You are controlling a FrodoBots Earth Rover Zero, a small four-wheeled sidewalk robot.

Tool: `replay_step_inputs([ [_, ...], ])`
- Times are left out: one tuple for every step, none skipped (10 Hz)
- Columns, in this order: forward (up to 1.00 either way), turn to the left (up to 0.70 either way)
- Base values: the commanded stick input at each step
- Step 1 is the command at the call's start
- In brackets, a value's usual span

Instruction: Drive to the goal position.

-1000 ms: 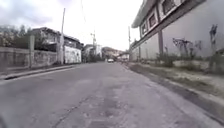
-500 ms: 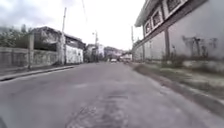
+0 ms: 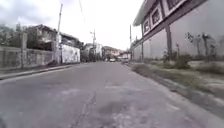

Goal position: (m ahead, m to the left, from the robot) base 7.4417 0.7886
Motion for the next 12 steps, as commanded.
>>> replay_step_inputs([
  [1.00,0.06],
  [1.00,0.06],
  [1.00,0.06],
  [1.00,0.02],
  [1.00,-0.34],
  [1.00,-0.34],
  [1.00,-0.34],
  [1.00,-0.34],
  [1.00,-0.34],
  [1.00,-0.34],
  [1.00,-0.22],
  [1.00,-0.10],
])
